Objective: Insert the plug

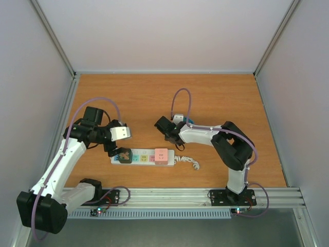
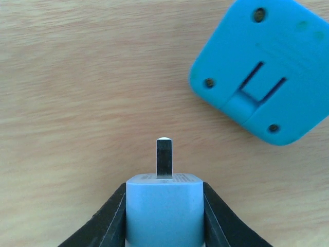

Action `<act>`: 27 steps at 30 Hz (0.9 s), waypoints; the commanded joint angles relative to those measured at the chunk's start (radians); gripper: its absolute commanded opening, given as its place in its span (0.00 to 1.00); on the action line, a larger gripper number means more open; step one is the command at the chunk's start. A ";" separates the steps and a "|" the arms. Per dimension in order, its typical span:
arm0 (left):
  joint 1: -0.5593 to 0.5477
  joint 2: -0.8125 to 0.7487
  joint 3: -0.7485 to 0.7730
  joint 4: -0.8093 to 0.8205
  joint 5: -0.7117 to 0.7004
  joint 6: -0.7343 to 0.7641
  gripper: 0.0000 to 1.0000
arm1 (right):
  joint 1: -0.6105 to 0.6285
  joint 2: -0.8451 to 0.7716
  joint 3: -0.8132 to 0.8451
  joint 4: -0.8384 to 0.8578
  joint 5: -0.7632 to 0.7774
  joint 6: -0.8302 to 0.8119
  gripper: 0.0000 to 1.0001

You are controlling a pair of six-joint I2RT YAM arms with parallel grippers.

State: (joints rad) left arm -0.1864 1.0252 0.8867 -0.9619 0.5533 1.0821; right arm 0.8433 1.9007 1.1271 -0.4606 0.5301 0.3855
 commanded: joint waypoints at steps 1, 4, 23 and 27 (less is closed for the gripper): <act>0.004 -0.038 0.024 0.019 0.043 0.076 1.00 | 0.041 -0.134 0.057 -0.010 -0.143 -0.045 0.01; 0.004 -0.095 0.000 0.061 0.094 0.168 1.00 | 0.044 -0.237 0.058 0.018 -0.371 -0.092 0.02; 0.004 -0.328 -0.204 0.272 0.375 0.391 1.00 | 0.113 -0.296 0.163 0.087 -1.233 -0.306 0.01; 0.004 -0.342 -0.194 0.200 0.393 0.447 1.00 | 0.130 -0.264 0.206 0.074 -1.265 -0.329 0.01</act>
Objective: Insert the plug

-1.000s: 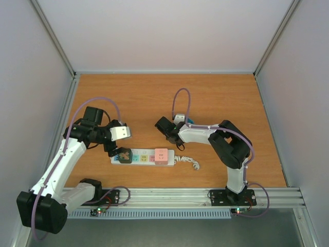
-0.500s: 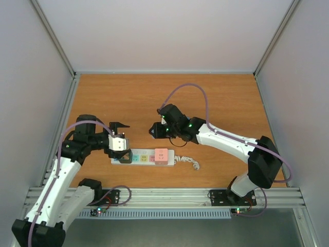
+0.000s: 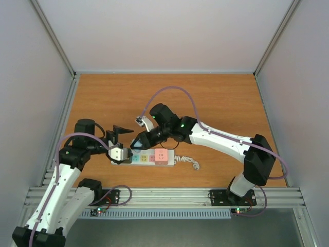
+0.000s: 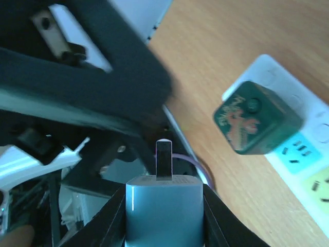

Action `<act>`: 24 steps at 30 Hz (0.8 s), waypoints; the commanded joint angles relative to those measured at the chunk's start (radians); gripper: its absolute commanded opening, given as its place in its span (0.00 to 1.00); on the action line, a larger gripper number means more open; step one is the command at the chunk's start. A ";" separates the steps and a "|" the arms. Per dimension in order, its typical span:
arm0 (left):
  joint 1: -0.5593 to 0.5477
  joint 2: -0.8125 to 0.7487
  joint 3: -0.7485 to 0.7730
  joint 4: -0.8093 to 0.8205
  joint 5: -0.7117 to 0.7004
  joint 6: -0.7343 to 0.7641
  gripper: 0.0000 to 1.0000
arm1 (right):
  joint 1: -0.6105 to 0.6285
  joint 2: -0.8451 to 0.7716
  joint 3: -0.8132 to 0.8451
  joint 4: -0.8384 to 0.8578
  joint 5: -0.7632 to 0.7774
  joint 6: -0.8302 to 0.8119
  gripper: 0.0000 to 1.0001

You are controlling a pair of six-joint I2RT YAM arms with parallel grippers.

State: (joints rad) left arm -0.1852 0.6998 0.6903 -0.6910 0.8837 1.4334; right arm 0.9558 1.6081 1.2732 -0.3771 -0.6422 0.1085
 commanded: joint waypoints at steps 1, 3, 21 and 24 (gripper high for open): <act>0.003 -0.017 0.007 -0.086 0.069 0.106 0.99 | 0.019 0.037 0.068 -0.011 -0.098 -0.053 0.01; 0.003 -0.021 0.015 -0.108 0.080 0.111 0.97 | 0.021 0.055 0.085 -0.012 -0.115 -0.056 0.01; 0.003 -0.037 -0.037 0.122 0.064 -0.153 0.58 | 0.030 0.034 0.049 0.102 -0.093 0.012 0.08; 0.003 -0.038 -0.053 0.209 0.043 -0.219 0.49 | 0.029 0.016 0.024 0.146 -0.066 0.055 0.28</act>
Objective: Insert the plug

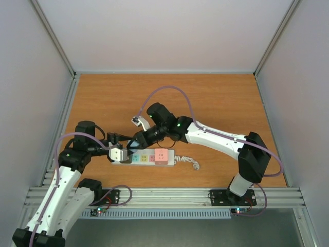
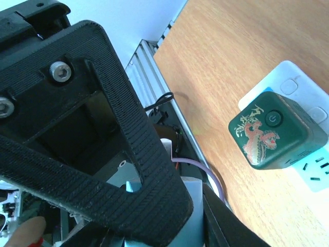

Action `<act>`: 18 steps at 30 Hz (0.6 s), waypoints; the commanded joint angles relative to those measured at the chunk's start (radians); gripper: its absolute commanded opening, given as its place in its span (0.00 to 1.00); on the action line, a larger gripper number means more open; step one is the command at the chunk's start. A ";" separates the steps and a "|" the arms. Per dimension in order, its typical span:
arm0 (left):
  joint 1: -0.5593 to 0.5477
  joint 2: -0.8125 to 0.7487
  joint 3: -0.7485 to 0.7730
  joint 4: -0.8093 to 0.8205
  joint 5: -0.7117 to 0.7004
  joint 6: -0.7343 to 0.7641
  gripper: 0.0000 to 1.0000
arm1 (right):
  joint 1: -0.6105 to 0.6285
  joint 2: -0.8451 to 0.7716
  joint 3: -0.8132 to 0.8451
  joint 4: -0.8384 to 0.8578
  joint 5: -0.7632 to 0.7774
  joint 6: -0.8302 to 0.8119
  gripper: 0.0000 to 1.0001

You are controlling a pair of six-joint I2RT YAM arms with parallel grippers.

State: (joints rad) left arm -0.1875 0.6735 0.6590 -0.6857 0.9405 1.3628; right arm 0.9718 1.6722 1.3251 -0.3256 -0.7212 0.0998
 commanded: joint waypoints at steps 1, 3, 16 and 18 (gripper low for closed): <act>0.006 -0.011 -0.026 0.235 -0.025 -0.192 0.46 | 0.012 -0.054 -0.034 0.113 0.025 0.083 0.36; 0.005 -0.009 -0.035 0.306 -0.061 -0.265 0.37 | 0.009 -0.066 -0.049 0.146 0.080 0.133 0.54; 0.005 -0.008 -0.030 0.384 -0.124 -0.513 0.28 | -0.012 -0.165 -0.210 0.395 0.260 0.328 0.51; 0.005 -0.005 -0.027 0.369 -0.110 -0.516 0.28 | -0.010 -0.151 -0.202 0.401 0.252 0.333 0.50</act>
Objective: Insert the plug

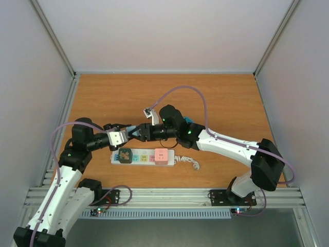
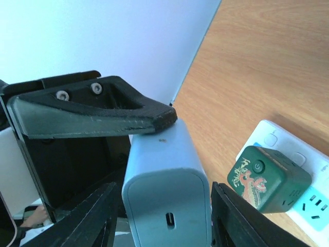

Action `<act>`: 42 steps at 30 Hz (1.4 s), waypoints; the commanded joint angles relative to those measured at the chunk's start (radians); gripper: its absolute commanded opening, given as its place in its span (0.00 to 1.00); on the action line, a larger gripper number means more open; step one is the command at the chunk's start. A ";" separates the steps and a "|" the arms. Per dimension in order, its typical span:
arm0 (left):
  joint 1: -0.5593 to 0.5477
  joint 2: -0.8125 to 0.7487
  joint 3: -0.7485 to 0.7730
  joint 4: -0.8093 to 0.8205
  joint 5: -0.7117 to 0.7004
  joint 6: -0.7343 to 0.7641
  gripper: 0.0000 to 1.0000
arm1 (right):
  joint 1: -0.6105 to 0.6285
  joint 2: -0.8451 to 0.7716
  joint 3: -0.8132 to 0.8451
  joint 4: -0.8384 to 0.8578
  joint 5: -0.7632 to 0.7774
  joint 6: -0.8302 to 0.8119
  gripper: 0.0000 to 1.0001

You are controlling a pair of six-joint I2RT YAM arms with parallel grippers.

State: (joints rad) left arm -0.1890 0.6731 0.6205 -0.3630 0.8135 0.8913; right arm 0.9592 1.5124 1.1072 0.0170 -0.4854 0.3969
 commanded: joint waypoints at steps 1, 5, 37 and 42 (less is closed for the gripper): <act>0.007 -0.004 0.013 0.043 0.025 -0.047 0.28 | 0.001 0.018 0.019 0.064 0.008 0.038 0.50; 0.007 -0.002 0.010 0.024 0.048 -0.053 0.29 | 0.003 0.043 0.019 0.102 -0.012 0.047 0.42; 0.355 0.469 0.161 -0.650 -0.079 0.413 1.00 | 0.159 0.314 0.487 -0.905 0.561 -1.028 0.01; 0.382 0.505 0.167 -0.651 -0.060 0.430 1.00 | 0.173 0.425 0.561 -0.981 0.628 -1.077 0.01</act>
State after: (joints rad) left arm 0.1753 1.1519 0.7837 -0.9890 0.7109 1.2804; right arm 1.1164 1.8732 1.6238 -0.8555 0.0429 -0.5835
